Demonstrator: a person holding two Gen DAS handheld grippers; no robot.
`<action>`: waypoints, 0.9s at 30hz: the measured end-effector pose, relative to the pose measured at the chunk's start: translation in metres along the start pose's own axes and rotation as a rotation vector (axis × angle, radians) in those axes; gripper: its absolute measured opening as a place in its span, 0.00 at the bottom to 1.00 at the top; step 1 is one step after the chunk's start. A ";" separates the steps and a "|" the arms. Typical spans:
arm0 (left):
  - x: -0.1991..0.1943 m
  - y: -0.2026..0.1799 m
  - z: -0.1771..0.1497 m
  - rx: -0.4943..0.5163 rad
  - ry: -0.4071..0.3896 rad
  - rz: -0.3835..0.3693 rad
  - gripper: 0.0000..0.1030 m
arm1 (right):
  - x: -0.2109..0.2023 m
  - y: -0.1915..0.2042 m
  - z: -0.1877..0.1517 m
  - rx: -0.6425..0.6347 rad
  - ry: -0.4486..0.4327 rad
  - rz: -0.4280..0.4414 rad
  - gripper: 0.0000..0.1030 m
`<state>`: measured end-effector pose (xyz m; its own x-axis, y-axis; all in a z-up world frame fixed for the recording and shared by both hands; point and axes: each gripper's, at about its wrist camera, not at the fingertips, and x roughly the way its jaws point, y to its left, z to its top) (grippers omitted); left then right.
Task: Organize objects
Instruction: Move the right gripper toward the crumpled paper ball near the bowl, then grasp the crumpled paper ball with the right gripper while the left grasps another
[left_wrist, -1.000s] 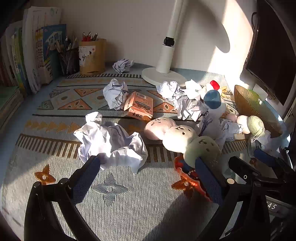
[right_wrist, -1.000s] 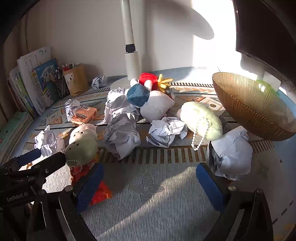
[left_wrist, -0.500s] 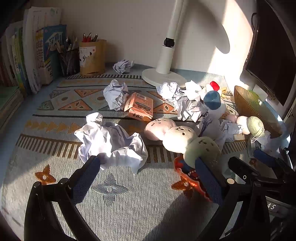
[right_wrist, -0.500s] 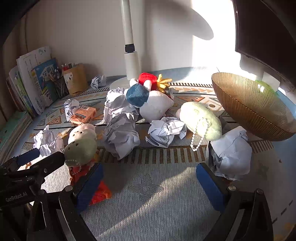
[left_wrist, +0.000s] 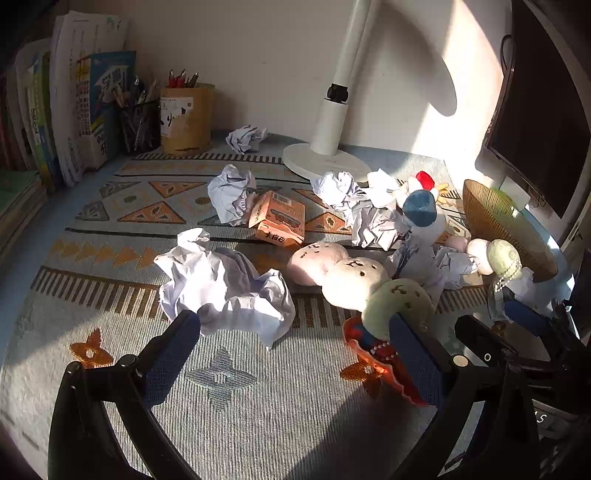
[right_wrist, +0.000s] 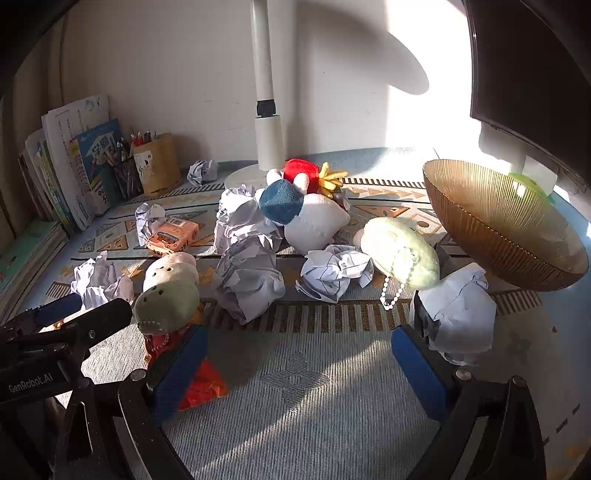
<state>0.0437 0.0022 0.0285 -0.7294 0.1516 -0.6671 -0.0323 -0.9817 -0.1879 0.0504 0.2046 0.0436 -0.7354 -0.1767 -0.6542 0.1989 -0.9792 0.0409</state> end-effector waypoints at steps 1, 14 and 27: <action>0.000 0.000 0.000 -0.003 -0.002 -0.004 0.99 | 0.000 0.000 -0.001 -0.001 0.000 0.000 0.93; -0.025 0.004 -0.007 -0.013 -0.049 0.008 0.99 | -0.045 -0.087 -0.015 0.184 -0.041 -0.085 0.89; 0.000 0.062 0.017 -0.186 0.060 0.122 0.99 | 0.013 -0.107 0.008 0.124 0.121 -0.088 0.69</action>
<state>0.0300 -0.0604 0.0295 -0.6778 0.0453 -0.7339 0.1841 -0.9558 -0.2291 0.0141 0.3067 0.0371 -0.6620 -0.0838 -0.7448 0.0501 -0.9965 0.0676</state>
